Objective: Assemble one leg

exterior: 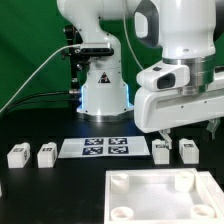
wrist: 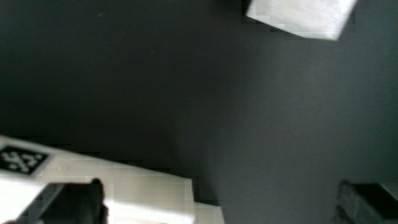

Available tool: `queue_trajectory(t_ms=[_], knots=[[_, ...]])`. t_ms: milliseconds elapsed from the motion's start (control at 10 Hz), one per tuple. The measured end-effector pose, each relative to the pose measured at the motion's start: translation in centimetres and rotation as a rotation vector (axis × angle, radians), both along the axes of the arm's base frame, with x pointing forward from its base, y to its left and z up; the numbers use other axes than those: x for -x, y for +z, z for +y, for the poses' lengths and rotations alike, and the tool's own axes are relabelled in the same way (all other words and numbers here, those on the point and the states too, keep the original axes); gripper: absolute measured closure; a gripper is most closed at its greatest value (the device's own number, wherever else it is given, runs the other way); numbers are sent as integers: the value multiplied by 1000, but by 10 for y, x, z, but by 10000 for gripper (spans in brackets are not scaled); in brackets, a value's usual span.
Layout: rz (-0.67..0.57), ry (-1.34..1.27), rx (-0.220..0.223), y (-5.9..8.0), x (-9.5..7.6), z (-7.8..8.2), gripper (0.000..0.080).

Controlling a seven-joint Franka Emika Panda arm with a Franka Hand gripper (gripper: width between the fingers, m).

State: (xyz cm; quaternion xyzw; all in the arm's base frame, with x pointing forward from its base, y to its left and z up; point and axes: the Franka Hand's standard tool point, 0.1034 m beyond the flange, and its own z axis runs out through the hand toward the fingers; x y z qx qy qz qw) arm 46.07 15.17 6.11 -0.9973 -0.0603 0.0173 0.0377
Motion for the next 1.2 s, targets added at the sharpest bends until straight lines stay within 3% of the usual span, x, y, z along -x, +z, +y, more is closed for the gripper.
queue_trajectory(t_ms=[200, 500, 900, 1200], knots=[[25, -114, 9, -5, 14, 19, 150], [89, -70, 27, -4, 17, 15, 150], [495, -40, 117, -10, 32, 20, 150], [708, -29, 151, -16, 36, 16, 150]])
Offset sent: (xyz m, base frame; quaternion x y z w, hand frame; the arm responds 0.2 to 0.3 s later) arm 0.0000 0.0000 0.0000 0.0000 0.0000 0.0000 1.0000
